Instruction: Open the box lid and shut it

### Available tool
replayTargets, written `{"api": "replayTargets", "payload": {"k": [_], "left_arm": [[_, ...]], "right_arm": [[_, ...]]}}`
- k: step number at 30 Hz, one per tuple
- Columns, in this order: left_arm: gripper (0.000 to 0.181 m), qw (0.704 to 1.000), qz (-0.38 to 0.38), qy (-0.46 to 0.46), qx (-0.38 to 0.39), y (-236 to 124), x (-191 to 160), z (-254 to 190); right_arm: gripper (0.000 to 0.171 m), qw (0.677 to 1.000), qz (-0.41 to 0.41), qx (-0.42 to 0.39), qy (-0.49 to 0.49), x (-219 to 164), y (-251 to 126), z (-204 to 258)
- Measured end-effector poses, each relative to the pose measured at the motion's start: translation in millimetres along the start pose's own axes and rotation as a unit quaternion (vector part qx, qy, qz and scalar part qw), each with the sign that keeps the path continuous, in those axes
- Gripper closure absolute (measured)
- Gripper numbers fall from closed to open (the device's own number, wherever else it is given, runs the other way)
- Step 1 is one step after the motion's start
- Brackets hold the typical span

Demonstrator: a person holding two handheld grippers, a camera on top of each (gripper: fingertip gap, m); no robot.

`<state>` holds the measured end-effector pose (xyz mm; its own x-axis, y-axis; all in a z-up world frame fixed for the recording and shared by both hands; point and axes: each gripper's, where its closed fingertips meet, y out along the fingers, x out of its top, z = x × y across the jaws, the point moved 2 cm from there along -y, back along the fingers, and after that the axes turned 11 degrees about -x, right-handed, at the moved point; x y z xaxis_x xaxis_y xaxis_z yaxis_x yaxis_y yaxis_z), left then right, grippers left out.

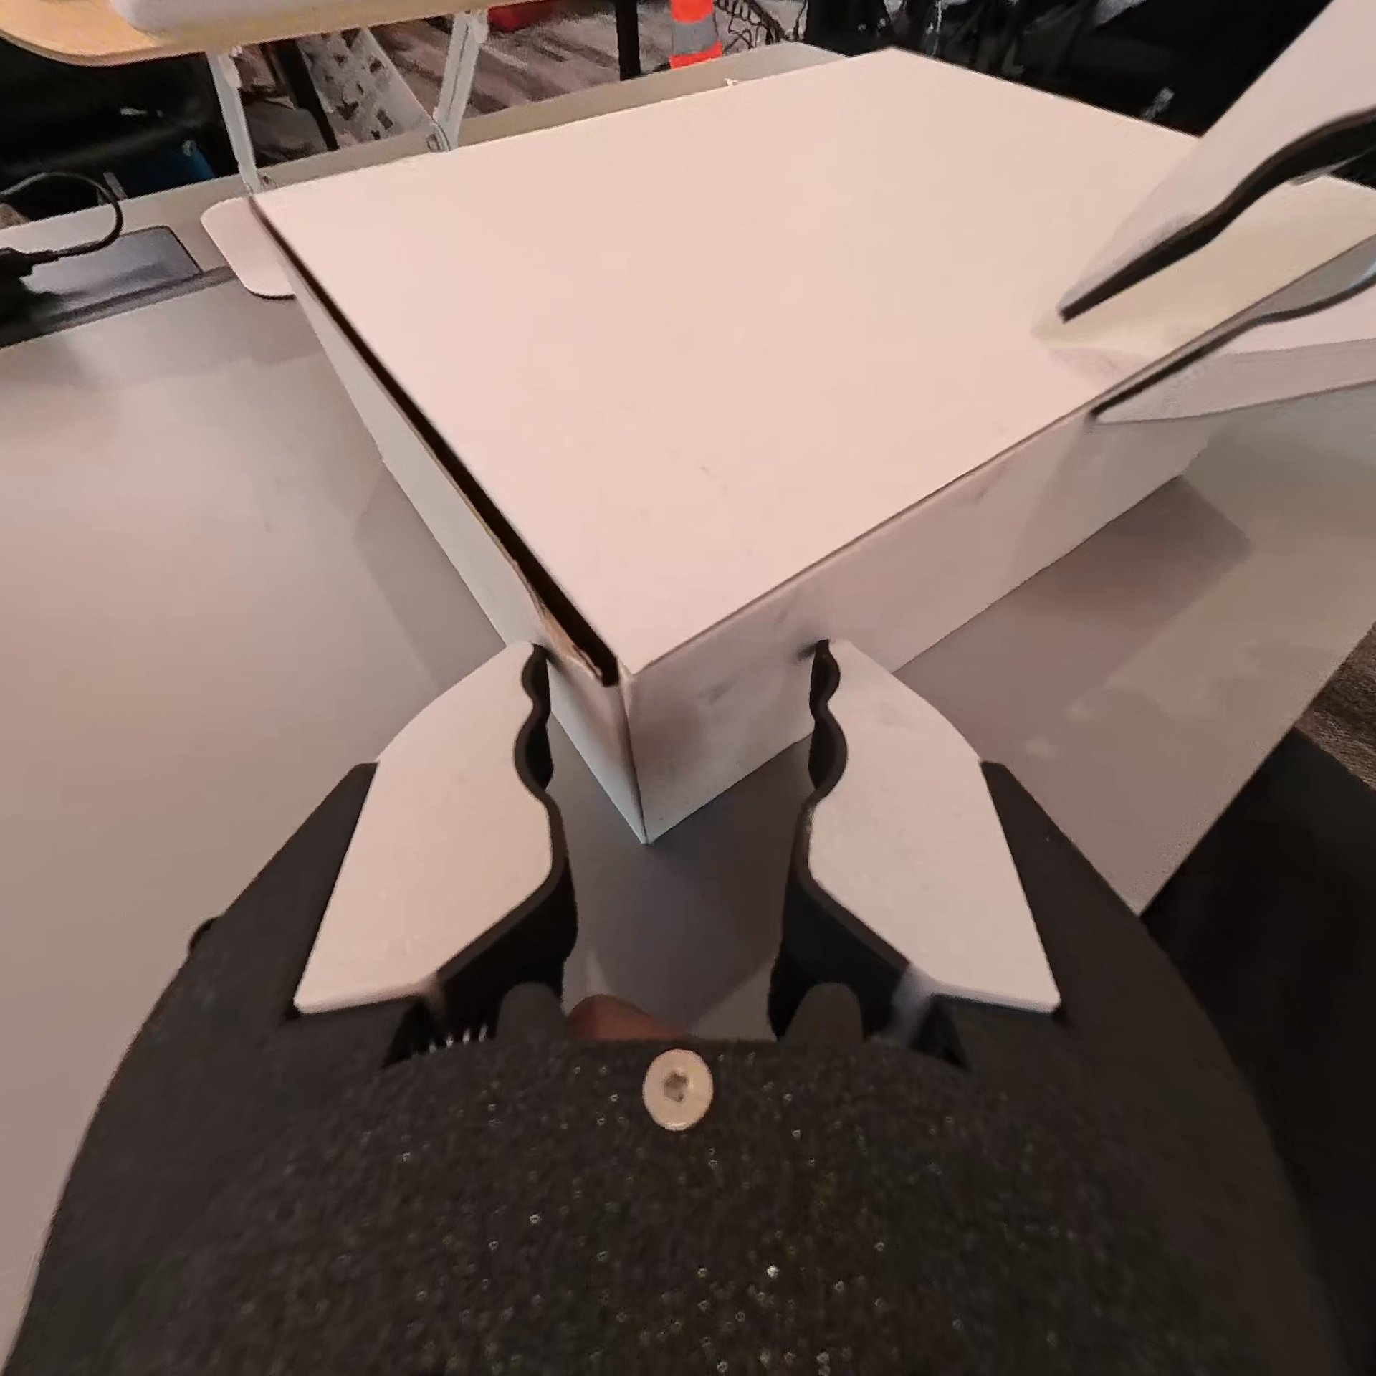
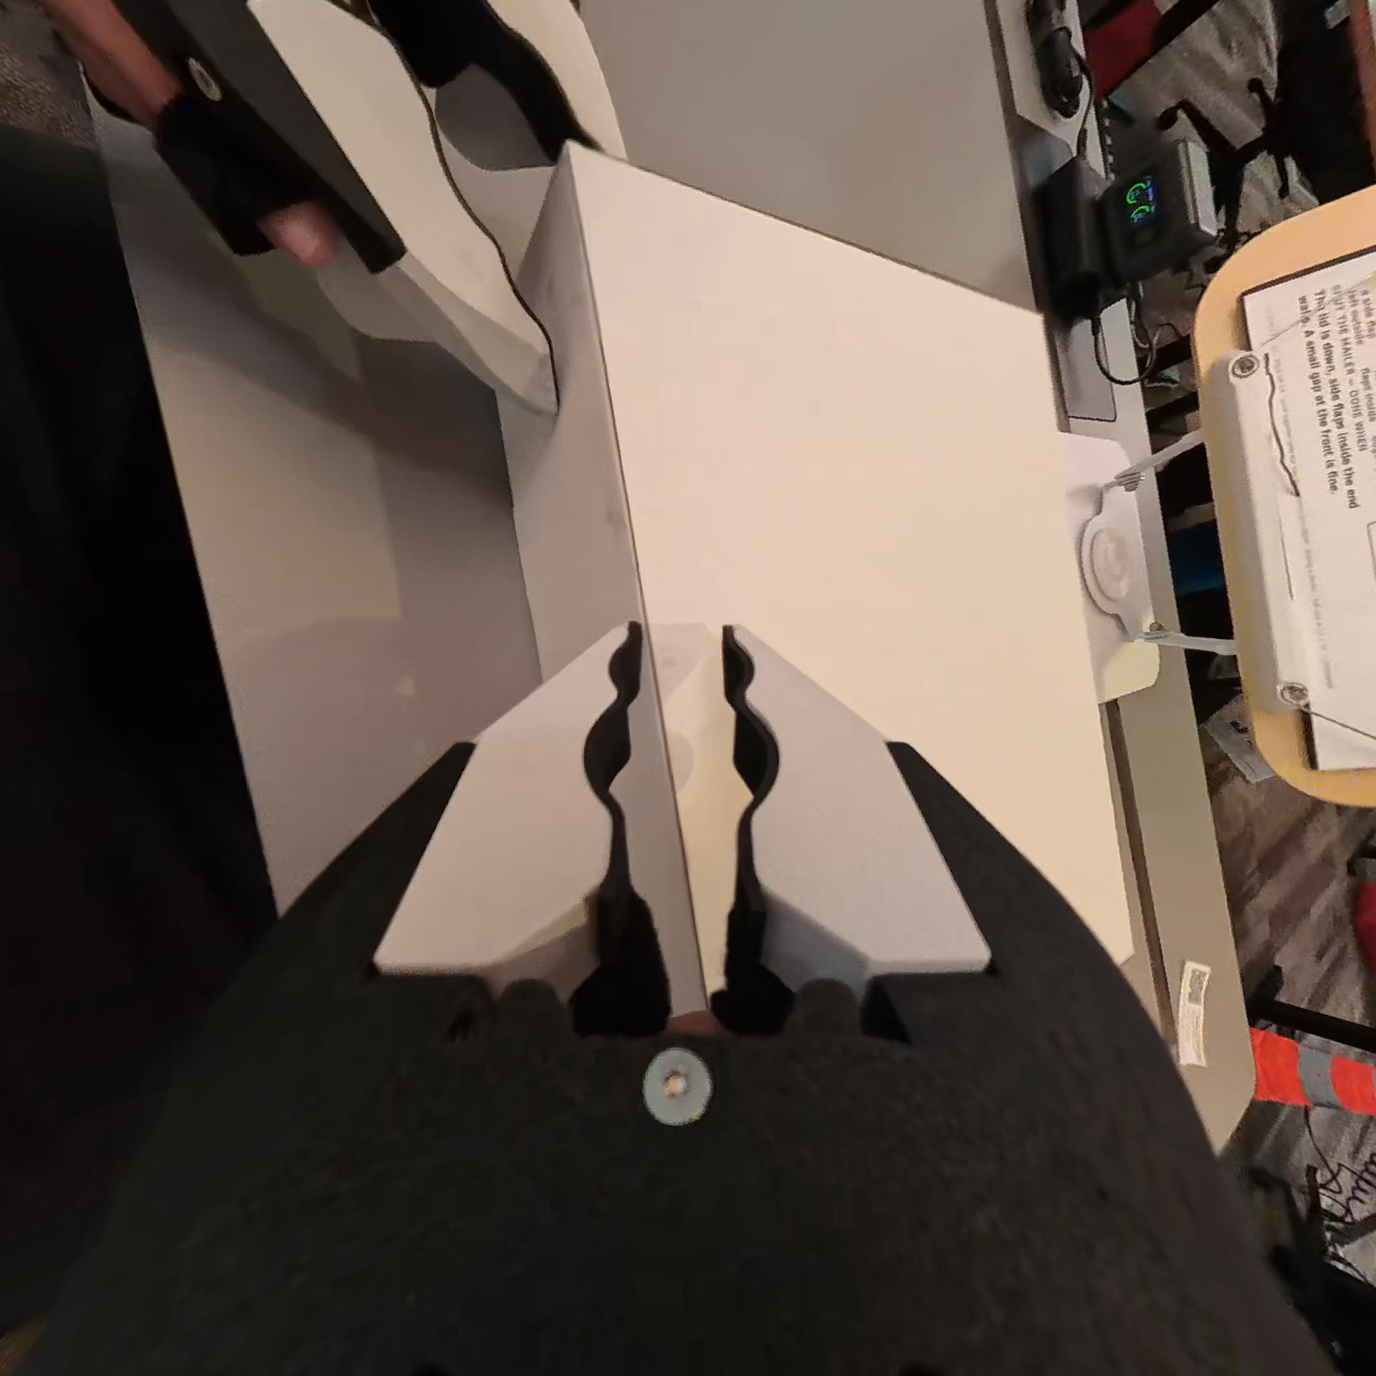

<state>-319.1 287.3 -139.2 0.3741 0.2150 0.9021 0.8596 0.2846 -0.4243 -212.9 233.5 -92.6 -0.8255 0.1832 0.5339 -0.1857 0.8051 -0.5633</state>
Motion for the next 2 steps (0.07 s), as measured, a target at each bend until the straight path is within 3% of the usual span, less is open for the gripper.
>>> {"api": "replayTargets", "payload": {"k": [1,2], "left_arm": [[0.116,1.0,-0.001,-0.001,0.006,0.3,-0.4,1.8],[0.119,1.0,0.0,0.001,0.013,0.6,-0.8,3.9]], "right_arm": [[0.152,1.0,0.002,0.005,-0.001,0.1,2.3,0.8],[0.156,1.0,0.003,0.007,-0.003,0.2,4.4,1.3]]}}
